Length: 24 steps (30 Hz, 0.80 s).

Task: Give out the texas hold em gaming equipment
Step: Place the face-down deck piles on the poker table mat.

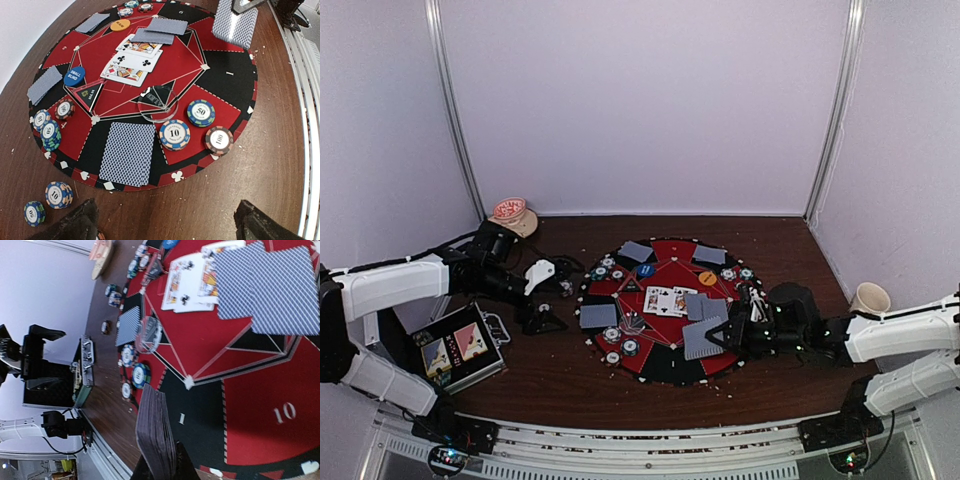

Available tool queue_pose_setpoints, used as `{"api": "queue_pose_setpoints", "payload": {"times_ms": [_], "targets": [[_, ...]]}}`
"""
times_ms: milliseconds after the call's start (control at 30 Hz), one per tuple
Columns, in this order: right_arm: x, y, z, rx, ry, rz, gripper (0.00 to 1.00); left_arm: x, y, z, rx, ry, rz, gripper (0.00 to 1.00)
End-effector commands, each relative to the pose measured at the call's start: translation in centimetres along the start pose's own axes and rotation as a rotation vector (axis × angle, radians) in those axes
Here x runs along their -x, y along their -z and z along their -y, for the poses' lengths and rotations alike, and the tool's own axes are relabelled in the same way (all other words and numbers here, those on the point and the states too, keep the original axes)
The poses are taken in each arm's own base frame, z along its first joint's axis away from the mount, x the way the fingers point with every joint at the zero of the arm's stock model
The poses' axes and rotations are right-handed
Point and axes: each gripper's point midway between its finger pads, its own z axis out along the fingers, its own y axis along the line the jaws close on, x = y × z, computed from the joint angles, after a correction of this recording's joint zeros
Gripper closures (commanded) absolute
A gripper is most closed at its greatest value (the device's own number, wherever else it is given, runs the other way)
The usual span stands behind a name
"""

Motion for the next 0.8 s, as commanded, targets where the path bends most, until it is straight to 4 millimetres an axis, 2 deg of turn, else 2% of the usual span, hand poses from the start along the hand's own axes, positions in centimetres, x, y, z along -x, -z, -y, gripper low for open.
{"api": "queue_pose_setpoints", "payload": {"times_ms": [0, 433, 600, 767], "targets": [[-2.1, 1.4, 5.2, -0.169, -0.022, -0.036, 1.0, 0.5, 0.2, -0.3, 0.006, -0.004, 0.029, 0.02], [-2.9, 3.9, 10.0, -0.379, -0.026, -0.038, 1.0, 0.5, 0.2, -0.3, 0.006, -0.004, 0.029, 0.02], [-3.0, 4.1, 11.7, -0.47, -0.014, -0.043, 0.89, 0.4, 0.1, -0.3, 0.005, -0.002, 0.027, 0.02], [-2.2, 5.3, 12.8, -0.567, 0.005, -0.014, 0.66, 0.5, 0.2, -0.3, 0.007, -0.003, 0.028, 0.02]]}}
